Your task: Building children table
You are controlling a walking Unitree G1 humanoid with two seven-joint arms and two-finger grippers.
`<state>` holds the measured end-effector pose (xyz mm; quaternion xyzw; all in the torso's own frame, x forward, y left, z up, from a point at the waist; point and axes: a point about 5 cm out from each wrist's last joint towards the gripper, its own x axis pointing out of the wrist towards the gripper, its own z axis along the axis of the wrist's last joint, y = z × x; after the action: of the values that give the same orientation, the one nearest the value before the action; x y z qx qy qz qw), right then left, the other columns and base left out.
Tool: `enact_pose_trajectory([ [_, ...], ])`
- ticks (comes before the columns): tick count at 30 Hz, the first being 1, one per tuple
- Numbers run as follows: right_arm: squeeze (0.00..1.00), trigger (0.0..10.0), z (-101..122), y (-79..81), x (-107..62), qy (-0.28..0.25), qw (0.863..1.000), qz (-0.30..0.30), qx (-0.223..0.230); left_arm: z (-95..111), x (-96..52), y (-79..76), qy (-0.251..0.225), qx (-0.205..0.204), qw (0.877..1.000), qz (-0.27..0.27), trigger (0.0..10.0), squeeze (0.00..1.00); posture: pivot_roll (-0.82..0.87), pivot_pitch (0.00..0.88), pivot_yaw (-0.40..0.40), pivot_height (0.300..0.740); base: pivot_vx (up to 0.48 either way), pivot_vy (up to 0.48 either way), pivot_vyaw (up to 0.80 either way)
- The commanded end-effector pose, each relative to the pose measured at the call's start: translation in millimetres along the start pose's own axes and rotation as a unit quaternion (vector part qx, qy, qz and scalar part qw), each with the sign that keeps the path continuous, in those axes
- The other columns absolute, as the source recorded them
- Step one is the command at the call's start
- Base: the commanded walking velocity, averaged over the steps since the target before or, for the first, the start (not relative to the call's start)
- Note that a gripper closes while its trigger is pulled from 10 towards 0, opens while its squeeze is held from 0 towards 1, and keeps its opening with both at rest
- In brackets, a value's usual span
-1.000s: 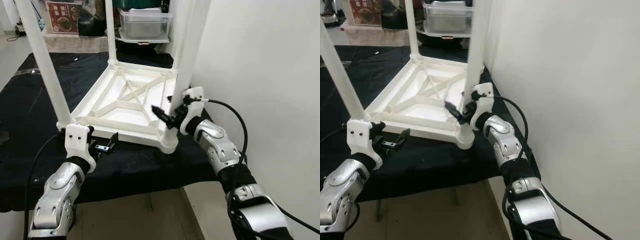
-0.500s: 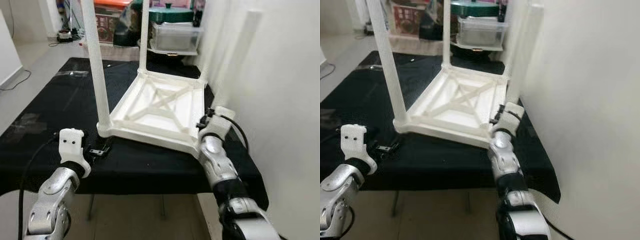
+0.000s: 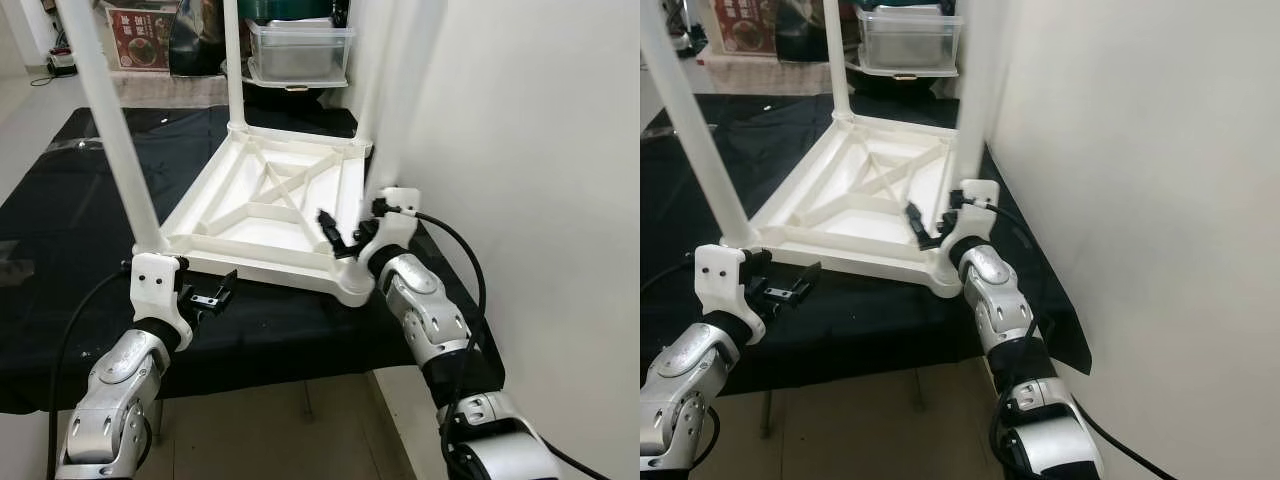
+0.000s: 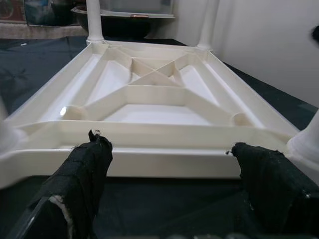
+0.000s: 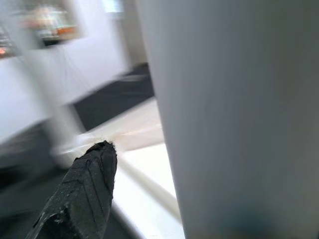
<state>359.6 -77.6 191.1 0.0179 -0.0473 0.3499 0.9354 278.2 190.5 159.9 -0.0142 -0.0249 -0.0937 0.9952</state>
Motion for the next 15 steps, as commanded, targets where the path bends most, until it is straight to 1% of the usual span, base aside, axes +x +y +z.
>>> enact_pose_trajectory([
  [1,0.0,10.0,9.5,17.2,6.5,-0.015,0.997,0.079,-0.003,-1.5,-0.3,-0.4,0.003,-0.004,1.0,0.001,10.0,0.0,0.13,0.0,-0.126,0.74,0.0,0.0,0.0],
  [2,0.0,3.9,-0.1,22.0,3.5,0.007,0.993,0.119,-0.025,-1.4,-0.1,-0.7,0.003,-0.004,1.0,0.0,10.0,0.0,0.13,0.0,-0.129,0.74,0.0,0.0,0.0],
  [3,0.0,3.9,-0.1,22.0,3.5,0.007,0.993,0.119,-0.025,-1.4,-0.1,-0.7,0.003,-0.004,1.0,0.0,10.0,0.0,0.13,0.0,-0.129,0.74,0.0,0.0,0.0],
  [4,0.0,0.0,-13.3,17.2,8.0,0.04,0.996,0.074,-0.037,-1.0,0.1,-1.1,0.003,-0.004,1.0,0.0,10.0,0.0,0.14,0.0,-0.137,0.74,0.0,0.0,0.0],
  [6,0.0,0.0,-13.3,17.2,8.0,0.04,0.996,0.074,-0.037,-1.0,0.1,-1.1,0.003,-0.004,1.0,0.0,10.0,0.0,0.14,0.0,-0.137,0.74,0.0,0.0,0.0],
  [7,0.0,0.0,-31.0,-13.7,7.5,0.1,0.986,-0.137,0.0,-0.8,-0.2,-1.0,0.002,-0.004,1.0,0.001,10.0,0.0,0.14,0.0,-0.136,0.74,0.0,0.0,0.0],
  [9,0.0,0.0,-31.0,-13.7,7.5,0.1,0.986,-0.137,0.0,-0.8,-0.2,-1.0,0.002,-0.004,1.0,0.001,10.0,0.0,0.14,0.0,-0.136,0.74,0.0,0.0,0.0],
  [10,0.0,0.0,-46.6,-34.5,-5.9,0.145,0.94,-0.309,0.01,-0.3,-0.5,-1.2,0.001,-0.005,1.0,0.002,10.0,0.0,0.14,0.0,-0.138,0.74,0.0,0.0,0.0],
  [11,0.0,0.0,-58.6,-39.4,-21.5,0.173,0.888,-0.425,0.018,0.2,-1.1,-0.9,0.001,-0.006,1.0,0.002,10.0,0.0,0.13,0.0,-0.129,0.74,0.0,0.0,0.0],
  [12,0.0,0.0,-64.1,-38.4,-31.7,0.183,0.861,-0.475,0.021,0.5,-1.3,-0.6,0.001,-0.006,1.0,0.002,10.0,0.0,0.13,0.0,-0.128,0.74,0.0,0.0,0.0],
  [13,0.0,0.0,-64.1,-38.4,-31.7,0.183,0.861,-0.475,0.021,0.5,-1.3,-0.6,0.001,-0.006,1.0,0.002,10.0,0.0,0.13,0.0,-0.128,0.74,0.0,0.0,0.0],
  [14,0.0,0.0,-63.9,-29.6,-32.4,0.179,0.865,-0.468,0.017,0.6,-1.1,-0.7,0.001,-0.006,1.0,0.001,10.0,0.0,0.13,0.0,-0.126,0.74,0.0,0.0,0.0],
  [15,0.0,0.0,-63.9,-29.6,-32.4,0.179,0.865,-0.468,0.017,0.6,-1.1,-0.7,0.001,-0.006,1.0,0.001,10.0,0.0,0.13,0.0,-0.126,0.74,0.0,0.0,0.0],
])
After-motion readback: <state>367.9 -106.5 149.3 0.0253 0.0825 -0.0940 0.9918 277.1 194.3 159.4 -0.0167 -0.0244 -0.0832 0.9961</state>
